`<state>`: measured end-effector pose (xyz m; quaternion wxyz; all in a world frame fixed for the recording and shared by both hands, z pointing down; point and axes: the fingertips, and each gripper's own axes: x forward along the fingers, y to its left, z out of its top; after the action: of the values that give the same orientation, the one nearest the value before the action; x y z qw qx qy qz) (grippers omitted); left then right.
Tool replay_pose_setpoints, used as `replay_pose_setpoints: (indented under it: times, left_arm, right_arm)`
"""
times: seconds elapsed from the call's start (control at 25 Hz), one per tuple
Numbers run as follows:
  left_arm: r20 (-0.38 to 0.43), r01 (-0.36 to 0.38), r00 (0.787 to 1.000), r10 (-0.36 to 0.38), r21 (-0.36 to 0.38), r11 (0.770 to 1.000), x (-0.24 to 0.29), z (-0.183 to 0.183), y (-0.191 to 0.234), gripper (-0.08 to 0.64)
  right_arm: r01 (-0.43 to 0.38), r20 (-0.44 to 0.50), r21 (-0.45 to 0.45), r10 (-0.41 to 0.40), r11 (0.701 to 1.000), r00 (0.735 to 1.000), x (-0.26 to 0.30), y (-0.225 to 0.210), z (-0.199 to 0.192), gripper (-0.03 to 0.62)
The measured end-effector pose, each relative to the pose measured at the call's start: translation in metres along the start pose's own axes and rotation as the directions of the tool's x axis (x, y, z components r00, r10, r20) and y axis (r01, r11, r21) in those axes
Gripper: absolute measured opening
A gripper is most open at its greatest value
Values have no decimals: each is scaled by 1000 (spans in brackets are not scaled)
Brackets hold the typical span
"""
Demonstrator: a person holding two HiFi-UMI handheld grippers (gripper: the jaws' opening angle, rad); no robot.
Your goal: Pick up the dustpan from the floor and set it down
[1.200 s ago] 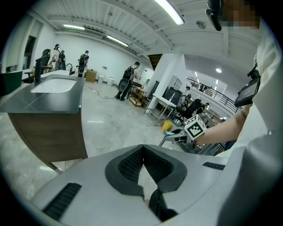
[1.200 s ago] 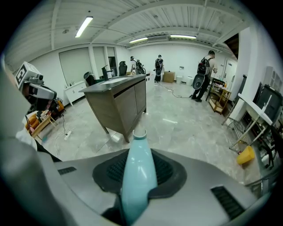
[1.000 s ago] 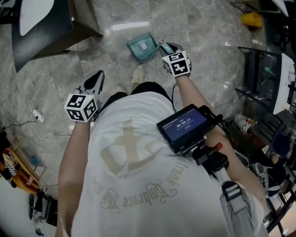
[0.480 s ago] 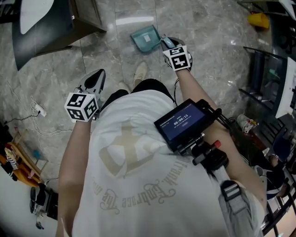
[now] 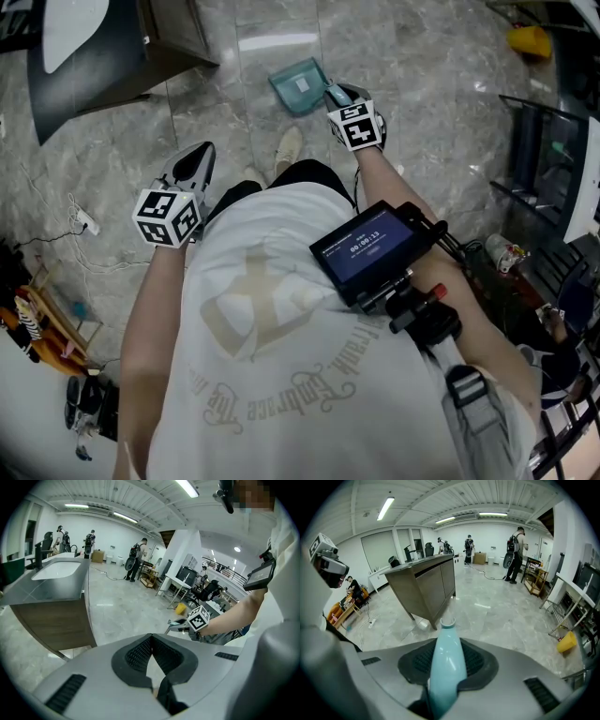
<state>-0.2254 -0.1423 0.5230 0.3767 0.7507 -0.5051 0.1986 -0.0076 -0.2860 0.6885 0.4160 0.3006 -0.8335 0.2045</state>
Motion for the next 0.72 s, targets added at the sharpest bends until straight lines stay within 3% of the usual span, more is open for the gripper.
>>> replay_pose_setpoints:
  times: [0.44,0.72]
  left_arm:
    - [6,8,1000,-8,14,1000,4,-1,-5,11]
    - [8,25,1000,-25,15,1000,9,0,-4,11]
  right_arm:
    - [-66,-83,-94,58,993,995,9,41,-33,124]
    - [-69,-94,-77,62,995,994,8,39,-38,128]
